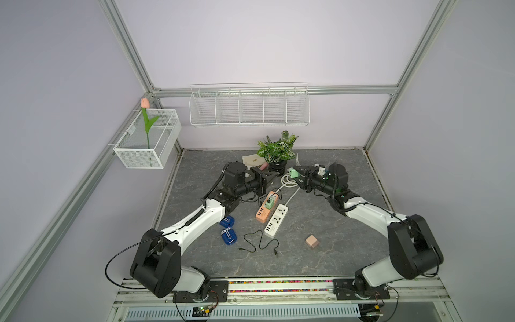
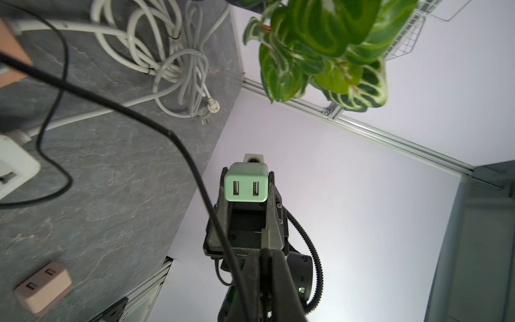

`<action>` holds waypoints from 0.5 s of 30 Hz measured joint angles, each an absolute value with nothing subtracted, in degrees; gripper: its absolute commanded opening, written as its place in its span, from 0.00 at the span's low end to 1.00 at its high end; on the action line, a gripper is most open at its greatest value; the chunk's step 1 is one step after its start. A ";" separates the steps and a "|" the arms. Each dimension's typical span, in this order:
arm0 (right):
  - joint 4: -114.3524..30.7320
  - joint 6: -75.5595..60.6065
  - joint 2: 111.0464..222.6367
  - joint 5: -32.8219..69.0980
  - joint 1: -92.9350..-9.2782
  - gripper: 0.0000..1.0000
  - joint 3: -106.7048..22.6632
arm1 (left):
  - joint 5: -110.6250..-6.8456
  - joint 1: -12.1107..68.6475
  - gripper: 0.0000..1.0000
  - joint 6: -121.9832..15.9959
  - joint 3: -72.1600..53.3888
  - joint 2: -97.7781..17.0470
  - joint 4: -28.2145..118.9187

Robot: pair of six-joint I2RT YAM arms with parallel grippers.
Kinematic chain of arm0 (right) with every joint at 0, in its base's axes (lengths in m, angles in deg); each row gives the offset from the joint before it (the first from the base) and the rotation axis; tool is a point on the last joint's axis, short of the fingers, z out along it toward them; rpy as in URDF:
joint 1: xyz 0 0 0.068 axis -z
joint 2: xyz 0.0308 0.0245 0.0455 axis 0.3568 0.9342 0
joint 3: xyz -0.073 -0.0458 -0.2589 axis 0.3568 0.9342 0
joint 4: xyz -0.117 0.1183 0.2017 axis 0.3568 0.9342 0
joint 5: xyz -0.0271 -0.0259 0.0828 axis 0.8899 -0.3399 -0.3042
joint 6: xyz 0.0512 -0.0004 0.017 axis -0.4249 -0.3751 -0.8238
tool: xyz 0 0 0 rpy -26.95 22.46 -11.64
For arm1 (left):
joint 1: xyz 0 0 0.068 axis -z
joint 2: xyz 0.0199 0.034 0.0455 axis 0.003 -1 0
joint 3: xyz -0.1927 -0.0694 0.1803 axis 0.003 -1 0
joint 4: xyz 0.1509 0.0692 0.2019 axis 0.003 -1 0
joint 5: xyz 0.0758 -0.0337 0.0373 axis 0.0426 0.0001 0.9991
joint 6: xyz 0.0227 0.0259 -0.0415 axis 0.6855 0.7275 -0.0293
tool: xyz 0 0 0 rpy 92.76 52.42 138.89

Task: Charge the electric shaver
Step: Pick up the plug from the center of the board, then insert the charging cable into the plug.

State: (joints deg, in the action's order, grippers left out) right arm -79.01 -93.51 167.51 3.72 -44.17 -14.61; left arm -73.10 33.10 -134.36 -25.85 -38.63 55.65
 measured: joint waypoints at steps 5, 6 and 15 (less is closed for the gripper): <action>-87.93 -97.55 170.57 5.06 -47.01 0.07 -14.68 | -72.83 33.10 0.00 -134.27 -24.49 -40.20 59.34; -88.61 -97.97 170.79 5.23 -47.36 0.07 -14.68 | -72.83 33.10 0.00 -134.23 -24.34 -40.44 59.61; -91.38 -99.23 170.86 5.89 -48.39 0.07 -14.70 | -72.85 33.10 0.00 -131.91 -23.03 -40.88 56.90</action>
